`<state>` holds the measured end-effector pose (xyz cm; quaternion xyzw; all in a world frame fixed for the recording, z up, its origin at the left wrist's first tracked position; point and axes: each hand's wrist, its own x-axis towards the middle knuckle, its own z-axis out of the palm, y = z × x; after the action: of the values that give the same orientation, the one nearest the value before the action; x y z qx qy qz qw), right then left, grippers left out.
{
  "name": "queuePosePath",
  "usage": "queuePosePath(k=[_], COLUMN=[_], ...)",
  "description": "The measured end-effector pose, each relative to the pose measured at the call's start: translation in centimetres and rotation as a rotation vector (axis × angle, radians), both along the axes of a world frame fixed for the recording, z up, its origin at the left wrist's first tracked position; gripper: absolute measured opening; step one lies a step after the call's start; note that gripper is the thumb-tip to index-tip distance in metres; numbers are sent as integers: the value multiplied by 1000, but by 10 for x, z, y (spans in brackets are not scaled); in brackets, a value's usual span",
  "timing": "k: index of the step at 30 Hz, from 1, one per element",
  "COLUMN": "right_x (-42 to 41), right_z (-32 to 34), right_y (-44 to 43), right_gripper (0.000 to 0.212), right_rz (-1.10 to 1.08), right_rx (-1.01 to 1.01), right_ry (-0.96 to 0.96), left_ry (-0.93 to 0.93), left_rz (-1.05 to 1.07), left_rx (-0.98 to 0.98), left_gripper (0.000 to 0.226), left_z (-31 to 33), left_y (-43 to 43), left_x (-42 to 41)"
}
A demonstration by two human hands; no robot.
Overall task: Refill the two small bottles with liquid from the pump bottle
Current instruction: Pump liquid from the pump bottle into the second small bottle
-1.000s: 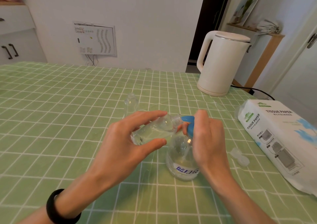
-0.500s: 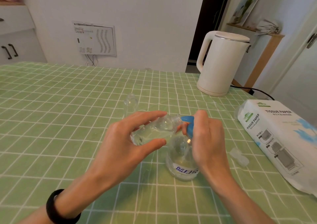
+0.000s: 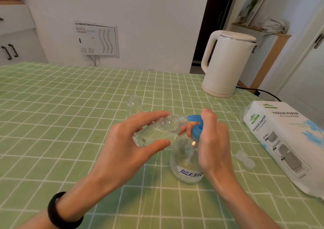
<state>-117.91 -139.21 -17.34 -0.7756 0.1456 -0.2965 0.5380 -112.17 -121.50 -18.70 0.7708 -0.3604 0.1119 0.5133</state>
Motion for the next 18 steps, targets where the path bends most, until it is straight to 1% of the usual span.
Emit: queuePosePath(k=[5,7,11,18], right_x=[0,-1,-2,-1], right_z=[-1,-1,-1,1], right_y=[-3,-2,0,0], right_gripper=[54,55,70,59], right_rz=[25,27,9,12], right_rx=[-16,-9,-11,-5], right_ry=[-10,-3,16,-5], left_ry=[5,4,3,3], left_rz=[12,9,-3,-5], left_rx=[5,8,8,-2], left_gripper=[55,55,55,54], left_z=[0,0,-2,-1], left_y=[0,0,-1,0], left_x=[0,-1,-2,-1])
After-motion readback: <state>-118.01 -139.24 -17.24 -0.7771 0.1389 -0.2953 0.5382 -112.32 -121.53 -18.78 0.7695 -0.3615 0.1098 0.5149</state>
